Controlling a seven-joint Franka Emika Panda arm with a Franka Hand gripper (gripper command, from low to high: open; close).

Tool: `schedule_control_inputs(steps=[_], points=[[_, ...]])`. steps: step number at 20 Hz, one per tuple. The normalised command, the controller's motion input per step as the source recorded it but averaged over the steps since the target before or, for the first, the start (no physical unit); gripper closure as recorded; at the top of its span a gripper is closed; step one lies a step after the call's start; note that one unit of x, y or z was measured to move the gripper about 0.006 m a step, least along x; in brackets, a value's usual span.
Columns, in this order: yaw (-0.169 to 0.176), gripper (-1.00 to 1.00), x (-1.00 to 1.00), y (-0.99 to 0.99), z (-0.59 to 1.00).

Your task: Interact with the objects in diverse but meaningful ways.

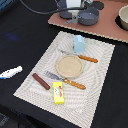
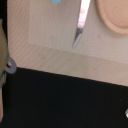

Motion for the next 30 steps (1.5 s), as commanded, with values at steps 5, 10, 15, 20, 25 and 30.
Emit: schedule_control_inputs(steps=[5, 10, 15, 20, 25, 30], points=[[-0.005, -1.0, -0.01, -0.87, 0.16], [0.0, -1.0, 0.0, -0.88, -0.01], [0.0, -1.0, 0.0, -0.88, -0.01], [-0.014, -1.0, 0.06, -0.88, -0.03], [-0.033, -1.0, 0.18, -0.84, -0.12], [-0.103, -1.0, 0.36, -0.58, -0.06]])
